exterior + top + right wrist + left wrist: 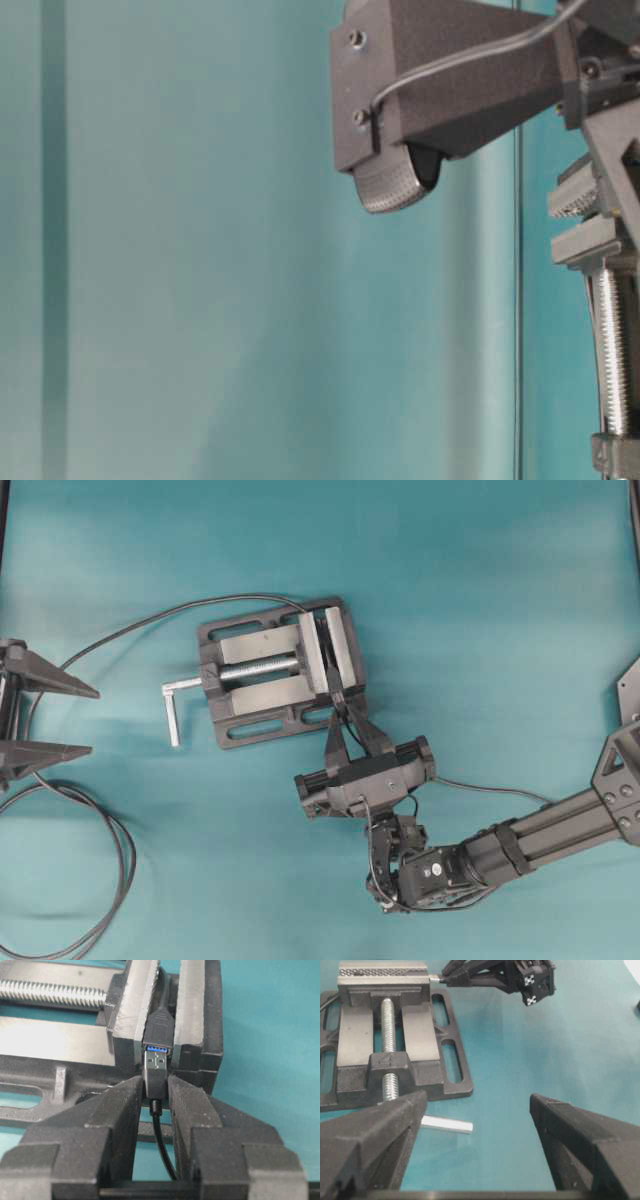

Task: Insert the USB cable into the fixed female connector.
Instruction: 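Push the USB plug forward into the female port with the right gripper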

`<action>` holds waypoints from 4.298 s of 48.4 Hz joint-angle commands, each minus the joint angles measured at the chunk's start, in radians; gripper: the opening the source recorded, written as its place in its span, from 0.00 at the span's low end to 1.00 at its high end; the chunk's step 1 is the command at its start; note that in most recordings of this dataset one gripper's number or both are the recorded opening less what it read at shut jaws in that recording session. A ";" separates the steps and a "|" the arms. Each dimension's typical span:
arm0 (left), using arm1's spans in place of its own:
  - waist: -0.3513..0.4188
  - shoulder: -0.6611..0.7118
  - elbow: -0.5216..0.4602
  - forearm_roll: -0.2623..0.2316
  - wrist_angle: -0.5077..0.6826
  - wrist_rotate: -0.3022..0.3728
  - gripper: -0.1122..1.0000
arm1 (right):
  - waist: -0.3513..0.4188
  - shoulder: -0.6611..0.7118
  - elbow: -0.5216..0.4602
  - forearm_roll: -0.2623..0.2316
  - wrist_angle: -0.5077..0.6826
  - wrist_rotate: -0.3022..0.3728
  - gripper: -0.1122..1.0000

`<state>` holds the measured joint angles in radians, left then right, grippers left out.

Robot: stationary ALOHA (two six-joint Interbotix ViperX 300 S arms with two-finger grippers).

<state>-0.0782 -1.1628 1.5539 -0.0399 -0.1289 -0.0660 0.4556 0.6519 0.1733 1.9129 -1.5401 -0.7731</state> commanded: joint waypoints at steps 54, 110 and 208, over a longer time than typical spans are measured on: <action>0.018 0.014 -0.008 0.003 -0.014 0.011 1.00 | -0.055 -0.020 -0.026 -0.006 -0.034 0.008 0.30; 0.020 0.014 -0.008 0.002 -0.014 0.012 1.00 | -0.170 0.028 -0.067 -0.057 -0.055 0.032 0.30; 0.044 0.015 -0.006 0.003 -0.014 0.018 1.00 | -0.190 -0.032 0.000 -0.035 0.051 0.066 0.45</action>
<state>-0.0383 -1.1628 1.5585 -0.0399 -0.1335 -0.0644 0.3866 0.6535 0.1779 1.8837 -1.4926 -0.7102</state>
